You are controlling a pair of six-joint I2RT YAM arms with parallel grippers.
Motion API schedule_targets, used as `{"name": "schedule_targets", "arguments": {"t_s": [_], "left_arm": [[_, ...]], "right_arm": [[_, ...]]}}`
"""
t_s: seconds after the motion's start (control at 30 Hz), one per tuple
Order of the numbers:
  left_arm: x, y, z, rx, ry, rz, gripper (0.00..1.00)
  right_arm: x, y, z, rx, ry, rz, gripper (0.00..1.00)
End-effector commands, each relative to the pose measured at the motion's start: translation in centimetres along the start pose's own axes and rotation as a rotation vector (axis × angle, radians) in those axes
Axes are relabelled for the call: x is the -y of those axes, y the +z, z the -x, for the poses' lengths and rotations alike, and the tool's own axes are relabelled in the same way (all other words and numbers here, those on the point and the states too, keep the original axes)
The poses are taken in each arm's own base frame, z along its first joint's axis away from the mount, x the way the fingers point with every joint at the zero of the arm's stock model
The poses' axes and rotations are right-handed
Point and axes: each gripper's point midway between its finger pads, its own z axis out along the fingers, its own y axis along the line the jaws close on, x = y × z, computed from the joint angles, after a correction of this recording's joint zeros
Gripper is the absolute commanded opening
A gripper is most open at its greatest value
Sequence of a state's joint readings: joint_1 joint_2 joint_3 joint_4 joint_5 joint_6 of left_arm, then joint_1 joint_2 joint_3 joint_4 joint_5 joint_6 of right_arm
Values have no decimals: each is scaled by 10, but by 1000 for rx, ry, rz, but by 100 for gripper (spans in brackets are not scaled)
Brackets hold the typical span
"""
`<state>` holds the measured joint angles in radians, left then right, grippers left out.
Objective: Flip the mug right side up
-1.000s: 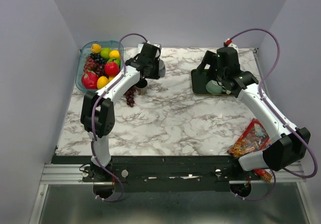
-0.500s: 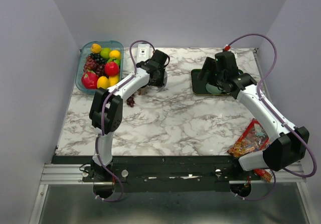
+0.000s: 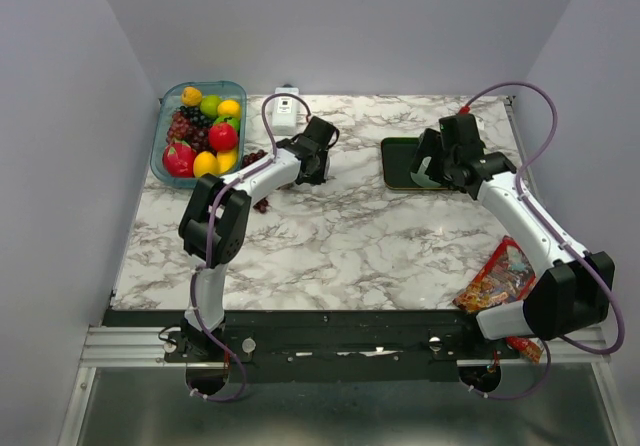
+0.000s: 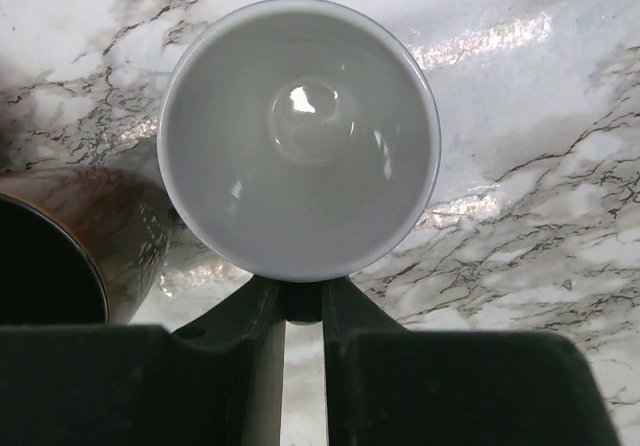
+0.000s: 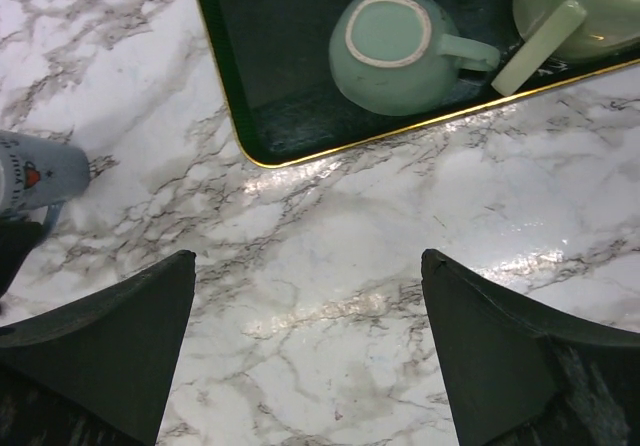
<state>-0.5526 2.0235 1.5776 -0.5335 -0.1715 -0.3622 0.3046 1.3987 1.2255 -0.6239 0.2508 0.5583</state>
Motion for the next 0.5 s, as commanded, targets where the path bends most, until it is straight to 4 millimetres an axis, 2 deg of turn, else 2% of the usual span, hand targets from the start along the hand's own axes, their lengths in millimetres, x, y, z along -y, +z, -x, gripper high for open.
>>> {"name": "schedule_targets", "arguments": {"t_s": [0.0, 0.13, 0.3, 0.47], "left_arm": [[-1, 2, 8, 71, 19, 29, 23], [-2, -3, 8, 82, 39, 37, 48], [-2, -9, 11, 91, 38, 42, 57], [4, -27, 27, 142, 27, 7, 67]], "right_arm": [[20, 1, -3, -17, -1, -31, 100], [31, 9, -9, -41, 0, -62, 100], [48, 22, -16, -63, -20, -116, 100], [53, 36, -11, -34, -86, -134, 100]]}}
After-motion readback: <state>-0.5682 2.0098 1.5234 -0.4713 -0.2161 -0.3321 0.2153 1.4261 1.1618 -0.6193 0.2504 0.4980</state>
